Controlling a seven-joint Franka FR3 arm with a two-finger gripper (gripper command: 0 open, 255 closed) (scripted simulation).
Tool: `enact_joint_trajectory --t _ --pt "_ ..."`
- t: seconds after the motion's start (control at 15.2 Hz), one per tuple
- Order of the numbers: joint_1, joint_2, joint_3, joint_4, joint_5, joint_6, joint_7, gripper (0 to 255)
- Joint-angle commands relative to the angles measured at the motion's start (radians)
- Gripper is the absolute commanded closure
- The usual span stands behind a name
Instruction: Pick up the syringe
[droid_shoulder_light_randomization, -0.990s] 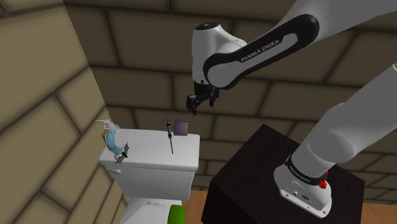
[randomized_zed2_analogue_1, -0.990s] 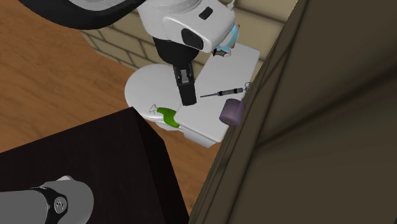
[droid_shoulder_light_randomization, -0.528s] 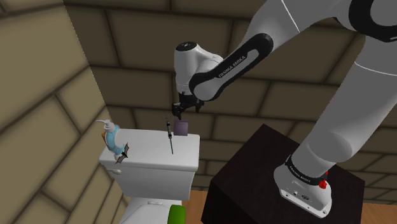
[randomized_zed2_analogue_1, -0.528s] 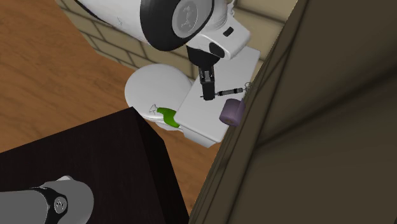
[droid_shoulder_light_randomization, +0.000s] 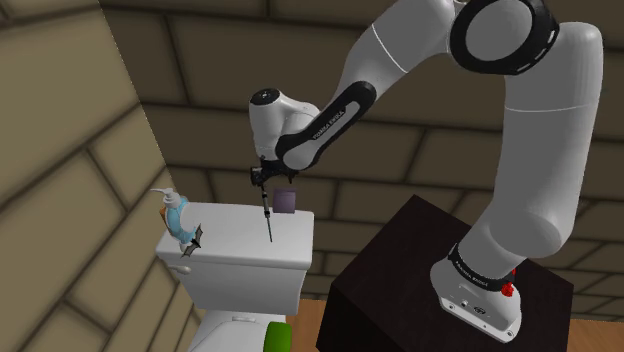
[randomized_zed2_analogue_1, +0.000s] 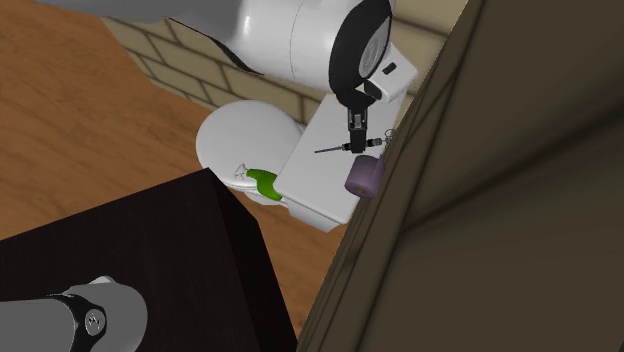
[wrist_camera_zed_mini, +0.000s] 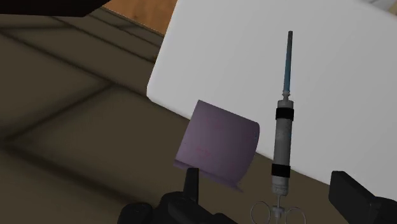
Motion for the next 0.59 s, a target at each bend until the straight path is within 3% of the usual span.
enact_joint_trajectory --t 0.0,0.33,0.53 --pt "0.028 0.074 -0.032 0.07 -0.036 0.005 0.052 0" --pt "0.088 0.263 -0.1 0.286 -0.08 -0.007 0.137 0" --pt "0.096 0.293 -0.11 0.303 -0.089 0.006 0.148 0"
